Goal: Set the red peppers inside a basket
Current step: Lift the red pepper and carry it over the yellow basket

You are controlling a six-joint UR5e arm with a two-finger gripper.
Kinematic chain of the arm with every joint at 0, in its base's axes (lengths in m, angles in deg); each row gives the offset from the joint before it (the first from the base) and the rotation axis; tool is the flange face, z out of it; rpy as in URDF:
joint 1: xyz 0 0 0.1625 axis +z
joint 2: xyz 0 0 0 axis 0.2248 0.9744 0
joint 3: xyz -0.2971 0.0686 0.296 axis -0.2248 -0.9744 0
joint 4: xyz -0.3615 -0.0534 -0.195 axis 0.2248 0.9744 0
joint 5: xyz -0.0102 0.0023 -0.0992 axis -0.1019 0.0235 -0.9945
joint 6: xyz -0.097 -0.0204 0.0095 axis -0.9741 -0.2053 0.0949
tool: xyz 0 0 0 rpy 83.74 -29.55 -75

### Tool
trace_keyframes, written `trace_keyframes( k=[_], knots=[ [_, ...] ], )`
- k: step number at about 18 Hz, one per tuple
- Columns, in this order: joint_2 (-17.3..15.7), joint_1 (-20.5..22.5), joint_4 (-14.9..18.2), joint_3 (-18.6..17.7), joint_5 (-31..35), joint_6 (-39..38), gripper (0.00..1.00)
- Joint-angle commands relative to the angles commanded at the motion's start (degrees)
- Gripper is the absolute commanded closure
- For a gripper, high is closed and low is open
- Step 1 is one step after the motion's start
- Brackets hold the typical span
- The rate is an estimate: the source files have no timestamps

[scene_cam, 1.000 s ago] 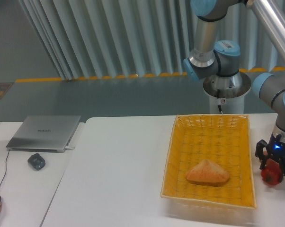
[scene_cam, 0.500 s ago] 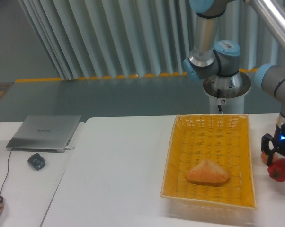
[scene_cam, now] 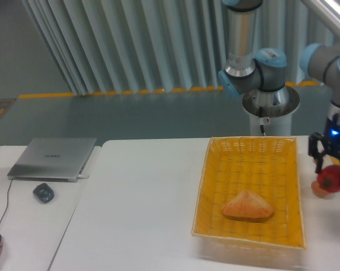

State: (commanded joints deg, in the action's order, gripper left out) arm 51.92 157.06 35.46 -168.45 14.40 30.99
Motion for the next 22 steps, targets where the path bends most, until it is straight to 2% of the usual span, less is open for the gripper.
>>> trace_keyframes(
  k=[3,6,12,18,19,20,21,22],
  knots=[
    [-1.2,-4.2,0.9,-1.8,1.7,-3.0,0.64],
    [-2.4,-8.7,1.5,-5.4,8.9,-3.1,0.63],
    [-3.7,-10.2,1.7,-10.8,15.0,-2.6,0.63],
    [-2.0,-11.9,1.6,-12.7,21.3,-2.8,0.62],
    [-2.0,-12.0,1.6,-12.7,21.3,-2.8,0.59],
    [-2.0,-12.0,1.6,-12.7,21.3,-2.7,0.51],
    [-1.9,-12.1,1.6,-12.6,21.3,-2.8,0.51],
    [-1.9,-12.4,1.5,-12.4,21.2,-2.7,0.41]
  ],
)
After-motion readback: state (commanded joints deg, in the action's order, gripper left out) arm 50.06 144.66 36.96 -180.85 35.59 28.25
